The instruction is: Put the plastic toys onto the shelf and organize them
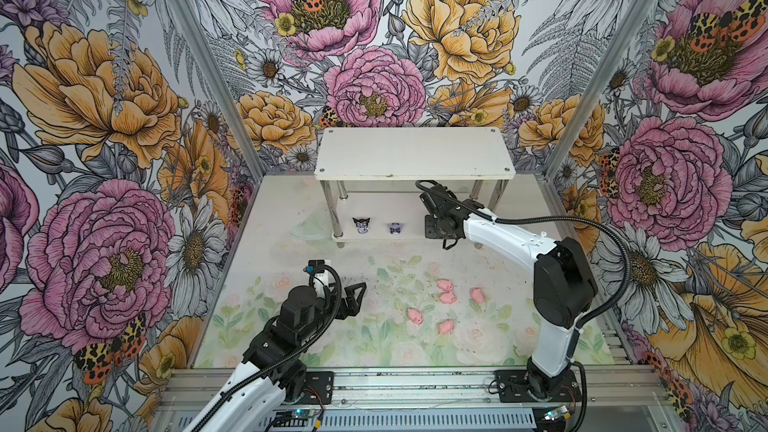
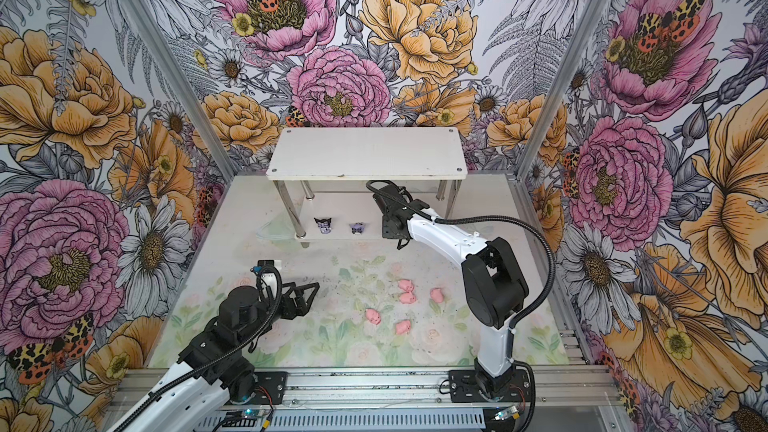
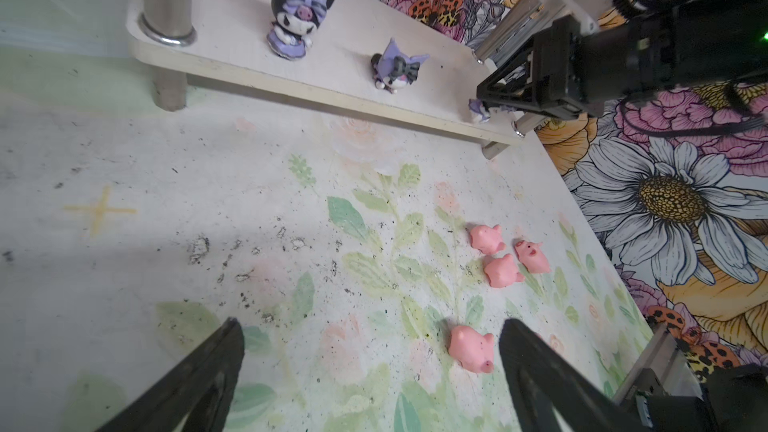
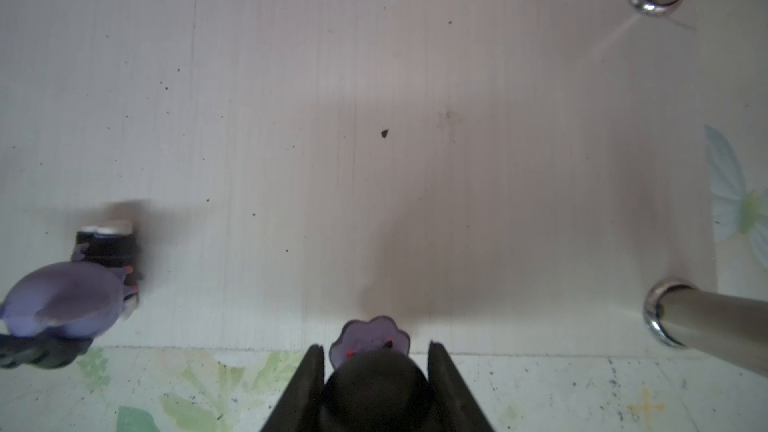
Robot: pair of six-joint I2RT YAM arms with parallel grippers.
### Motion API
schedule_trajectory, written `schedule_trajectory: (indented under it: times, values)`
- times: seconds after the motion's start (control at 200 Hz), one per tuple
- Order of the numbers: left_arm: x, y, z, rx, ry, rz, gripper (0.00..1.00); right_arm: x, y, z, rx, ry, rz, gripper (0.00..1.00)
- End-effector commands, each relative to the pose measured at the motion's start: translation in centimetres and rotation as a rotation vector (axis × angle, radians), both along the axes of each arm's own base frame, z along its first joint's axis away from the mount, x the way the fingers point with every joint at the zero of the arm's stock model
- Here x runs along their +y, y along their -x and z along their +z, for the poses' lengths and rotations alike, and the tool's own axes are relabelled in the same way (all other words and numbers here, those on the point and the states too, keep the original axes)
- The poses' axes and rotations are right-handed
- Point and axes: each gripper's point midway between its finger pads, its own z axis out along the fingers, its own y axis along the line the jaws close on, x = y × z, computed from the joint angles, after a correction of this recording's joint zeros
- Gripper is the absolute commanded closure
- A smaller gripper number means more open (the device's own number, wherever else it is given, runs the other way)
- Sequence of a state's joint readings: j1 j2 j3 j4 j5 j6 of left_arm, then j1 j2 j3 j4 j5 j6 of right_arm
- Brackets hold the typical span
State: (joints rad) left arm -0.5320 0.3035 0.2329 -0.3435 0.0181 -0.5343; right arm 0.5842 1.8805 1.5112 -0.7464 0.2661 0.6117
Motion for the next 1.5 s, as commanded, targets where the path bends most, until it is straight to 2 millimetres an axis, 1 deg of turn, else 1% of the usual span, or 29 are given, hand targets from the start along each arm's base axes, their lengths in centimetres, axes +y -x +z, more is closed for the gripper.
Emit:
schedule_trajectory:
  times: [0.0, 0.085, 0.115, 0.265, 0.33, 0.505, 0.645, 0.846, 0.896, 0.961, 0.976, 1.081, 1.176, 1.356, 1.491]
  values:
    - [3.0, 0.3, -0.5, -0.01, 0.016, 0.147, 0.01, -0.3, -1.3, 0.4, -0.025, 0.02, -0.041, 0.71]
    - [4.3, 0.8, 0.1, -0.045, 0.051, 0.201, 0.01, -0.4, -1.4, 0.0, -0.016, 0.029, -0.048, 0.71]
    - [4.6, 0.7, -0.4, -0.033, 0.043, 0.216, 0.01, -0.4, -1.5, -0.1, -0.014, 0.032, -0.048, 0.71]
    - [3.7, 0.2, -1.1, 0.01, 0.025, 0.179, 0.01, -0.4, -1.7, -0.5, -0.003, 0.039, -0.054, 0.7]
    - [3.5, 0.1, -1.0, 0.01, 0.023, 0.173, 0.01, -0.5, -1.8, -0.6, -0.003, 0.041, -0.058, 0.7]
    - [3.6, 0.3, -0.9, -0.001, 0.032, 0.173, 0.01, -0.5, -2.5, -0.1, -0.025, 0.049, -0.071, 0.69]
    - [3.8, 0.4, -0.8, -0.012, 0.04, 0.178, 0.01, -0.2, -3.1, 0.0, -0.031, 0.043, -0.068, 0.69]
    - [3.8, 0.4, -0.7, -0.011, 0.042, 0.177, 0.01, 0.3, -3.1, -1.2, -0.002, 0.04, -0.057, 0.68]
    - [3.8, 0.4, -0.8, -0.009, 0.042, 0.179, 0.01, 0.2, -3.1, -1.4, 0.004, 0.042, -0.059, 0.65]
    - [3.8, 0.4, -0.8, -0.01, 0.042, 0.18, 0.01, 0.2, -3.0, -1.7, 0.01, 0.044, -0.058, 0.59]
    - [3.9, 0.4, -0.8, -0.009, 0.041, 0.181, 0.02, 0.2, -3.0, -1.8, 0.011, 0.044, -0.061, 0.56]
    - [3.9, 0.3, -0.8, -0.008, 0.042, 0.182, 0.01, 0.2, -3.1, -1.6, 0.008, 0.041, -0.062, 0.43]
    - [3.9, 0.3, -0.9, -0.006, 0.042, 0.184, 0.01, 0.4, -3.1, -1.4, 0.003, 0.037, -0.061, 0.36]
    - [3.9, 0.3, -0.9, -0.004, 0.043, 0.185, 0.01, 0.3, -3.2, -0.9, -0.006, 0.028, -0.066, 0.3]
    - [3.9, 0.3, -0.9, -0.005, 0.045, 0.184, 0.01, 0.6, -2.9, -0.5, -0.004, 0.008, -0.059, 0.3]
